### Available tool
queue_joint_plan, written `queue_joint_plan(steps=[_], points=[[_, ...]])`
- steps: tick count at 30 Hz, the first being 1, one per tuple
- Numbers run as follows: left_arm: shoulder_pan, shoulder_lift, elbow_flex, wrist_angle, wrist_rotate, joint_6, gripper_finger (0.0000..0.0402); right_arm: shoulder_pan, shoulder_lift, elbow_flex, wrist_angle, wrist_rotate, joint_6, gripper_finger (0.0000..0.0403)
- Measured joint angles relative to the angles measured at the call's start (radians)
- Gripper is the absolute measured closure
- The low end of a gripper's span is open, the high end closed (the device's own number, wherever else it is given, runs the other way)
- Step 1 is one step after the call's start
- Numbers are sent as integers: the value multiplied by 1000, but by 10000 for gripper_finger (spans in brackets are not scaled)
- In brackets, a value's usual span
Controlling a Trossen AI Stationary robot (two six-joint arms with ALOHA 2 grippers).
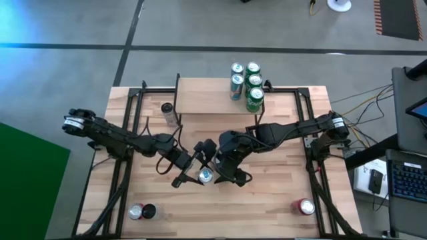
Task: Place canned beverage on shelf
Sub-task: Put the blue soda can on the shelf aligned with the other blue soda cans
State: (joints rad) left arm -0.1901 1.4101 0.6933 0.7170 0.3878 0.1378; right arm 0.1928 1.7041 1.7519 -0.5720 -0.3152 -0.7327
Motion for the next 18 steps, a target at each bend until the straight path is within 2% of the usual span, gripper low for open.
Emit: queue_joint_plan(steps=[9,18], points=[[3,7,0,2,5,-1,160,-3,28,-5,24,-23,-53,76],[3,25,0,21,23,-1,160,-14,28,-5,12,-100,-101,88]])
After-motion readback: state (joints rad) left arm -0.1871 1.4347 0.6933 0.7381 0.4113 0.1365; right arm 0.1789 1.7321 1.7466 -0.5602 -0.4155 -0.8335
